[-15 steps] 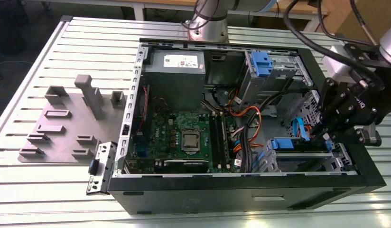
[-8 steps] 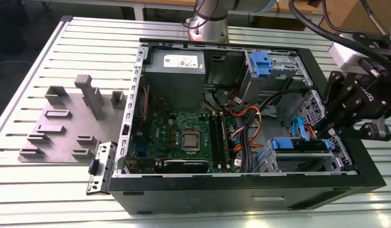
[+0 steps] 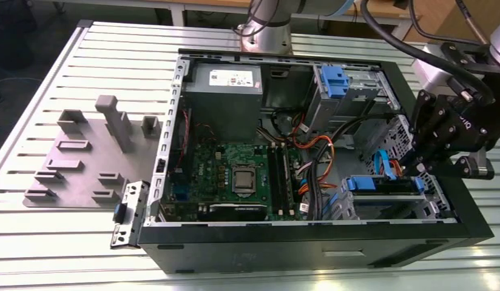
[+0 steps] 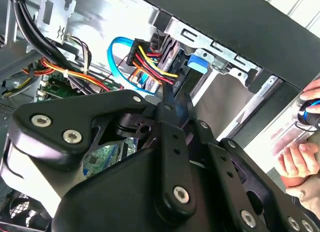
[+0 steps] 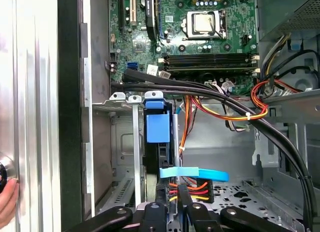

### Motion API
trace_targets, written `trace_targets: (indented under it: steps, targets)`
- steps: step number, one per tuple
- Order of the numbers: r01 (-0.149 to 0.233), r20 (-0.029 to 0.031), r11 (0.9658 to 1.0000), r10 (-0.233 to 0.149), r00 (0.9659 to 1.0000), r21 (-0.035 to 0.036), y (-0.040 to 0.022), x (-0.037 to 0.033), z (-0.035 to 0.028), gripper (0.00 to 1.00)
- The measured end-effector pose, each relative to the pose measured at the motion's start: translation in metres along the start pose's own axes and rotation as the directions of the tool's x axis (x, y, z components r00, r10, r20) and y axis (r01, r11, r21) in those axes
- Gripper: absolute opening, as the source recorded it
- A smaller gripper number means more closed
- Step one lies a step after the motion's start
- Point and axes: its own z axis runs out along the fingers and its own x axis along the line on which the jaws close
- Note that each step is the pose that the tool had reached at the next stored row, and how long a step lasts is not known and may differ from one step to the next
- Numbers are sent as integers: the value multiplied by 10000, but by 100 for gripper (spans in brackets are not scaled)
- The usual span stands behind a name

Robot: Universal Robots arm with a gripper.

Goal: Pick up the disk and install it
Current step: 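Insert the second disk wire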

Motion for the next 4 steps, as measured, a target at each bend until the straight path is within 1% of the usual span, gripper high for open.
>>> trace_targets:
  steps: [4]
  targets:
    - [0, 0, 10000, 0, 10000, 1, 2, 0, -1, 24]
